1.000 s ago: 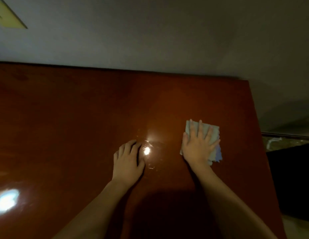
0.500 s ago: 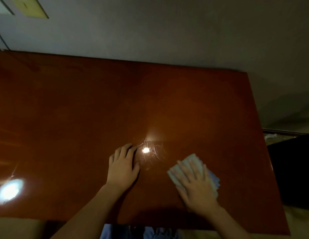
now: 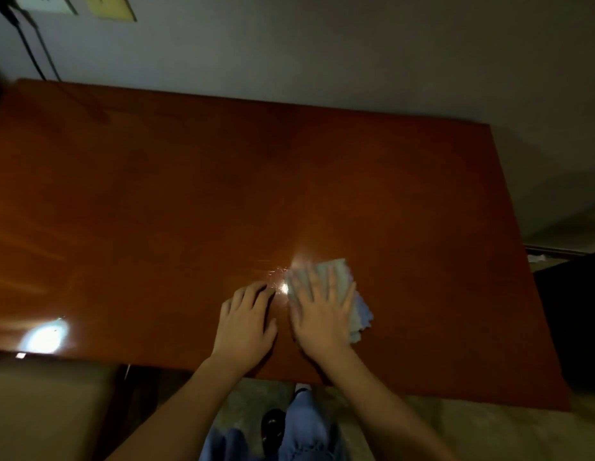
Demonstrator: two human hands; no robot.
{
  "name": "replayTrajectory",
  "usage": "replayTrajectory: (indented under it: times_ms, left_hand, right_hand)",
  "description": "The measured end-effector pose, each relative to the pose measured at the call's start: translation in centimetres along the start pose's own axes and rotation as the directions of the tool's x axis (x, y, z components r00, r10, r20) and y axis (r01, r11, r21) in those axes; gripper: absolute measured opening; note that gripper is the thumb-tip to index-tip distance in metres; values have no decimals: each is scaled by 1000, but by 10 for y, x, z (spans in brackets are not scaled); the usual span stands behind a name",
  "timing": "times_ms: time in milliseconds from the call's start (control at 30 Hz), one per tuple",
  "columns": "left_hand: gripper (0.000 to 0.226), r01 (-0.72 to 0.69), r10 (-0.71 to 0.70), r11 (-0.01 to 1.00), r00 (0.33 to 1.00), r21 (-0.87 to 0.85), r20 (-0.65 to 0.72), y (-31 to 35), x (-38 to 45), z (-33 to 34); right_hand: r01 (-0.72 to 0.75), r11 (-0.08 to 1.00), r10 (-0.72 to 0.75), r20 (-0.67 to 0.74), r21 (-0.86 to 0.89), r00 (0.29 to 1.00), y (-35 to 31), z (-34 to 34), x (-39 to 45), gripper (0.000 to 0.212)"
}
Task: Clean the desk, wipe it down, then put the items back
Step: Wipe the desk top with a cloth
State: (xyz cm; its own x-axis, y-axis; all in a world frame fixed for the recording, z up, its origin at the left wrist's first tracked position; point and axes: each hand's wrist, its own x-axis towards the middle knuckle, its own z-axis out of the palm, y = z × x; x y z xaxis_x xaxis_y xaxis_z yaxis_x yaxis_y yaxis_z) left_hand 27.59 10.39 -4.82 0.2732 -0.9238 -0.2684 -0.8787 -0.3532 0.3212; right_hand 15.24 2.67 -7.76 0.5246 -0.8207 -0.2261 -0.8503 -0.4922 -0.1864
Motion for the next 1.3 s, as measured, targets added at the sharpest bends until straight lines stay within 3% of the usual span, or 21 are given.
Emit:
replayTrajectory:
  times_ms: [100, 233, 400, 533, 600, 700, 800, 900, 967, 1067, 1200, 1300]
  left_hand:
    - [56, 13, -13, 1000, 1000, -12, 2, 1, -7, -1]
    - [56, 16, -16, 1000, 1000, -4, 4, 9, -10, -3]
    - [55, -10, 10, 1000, 999, 8, 46, 16, -10, -3]
    - [55, 4, -4, 1000, 999, 2, 33, 22, -3, -2]
    - [54, 9, -9, 1000, 1000, -15, 21, 30, 0, 0]
    - [53, 0, 1, 1000, 1000, -17, 18, 45, 6, 3]
    - [52, -45, 45, 999, 998, -26, 31, 67, 21, 6]
    - [54, -85, 86, 996, 995, -17, 46, 87, 39, 9]
    - [54, -87, 88, 996, 995, -31, 36, 98, 50, 10]
    - [54, -60, 62, 996, 998, -60, 24, 108, 64, 9]
    - [53, -43, 43, 996, 999, -75, -6, 111, 82, 5]
    - [53, -12, 12, 998, 1000, -65, -12, 110, 95, 0]
  right_hand:
    - [176, 983, -175, 27, -43, 984, 13, 10, -42, 53]
    - [163, 981, -160, 35, -108, 987, 70, 10, -76, 52]
    - [-151, 988, 151, -20, -26, 988, 129, -10, -63, 54]
    - [-461, 879, 466, -15, 124, 885, 106, -25, -14, 54]
    - [-383, 917, 384, 10, 113, 923, 82, -24, -3, 55]
    - [-87, 996, 88, 19, -14, 996, 61, -13, -16, 56]
    - [173, 982, -168, 79, -69, 983, 81, -9, -46, 49]
    - [275, 952, -264, 97, -133, 960, 135, -15, -66, 52]
    - [197, 972, -190, 68, -130, 979, 175, -20, -70, 50]
    - [-99, 992, 103, 55, -72, 993, 220, -28, -51, 51]
    - [-448, 890, 452, -31, 78, 892, 213, -48, 19, 56]
    - [-451, 885, 455, -7, 111, 891, 175, -58, 71, 54]
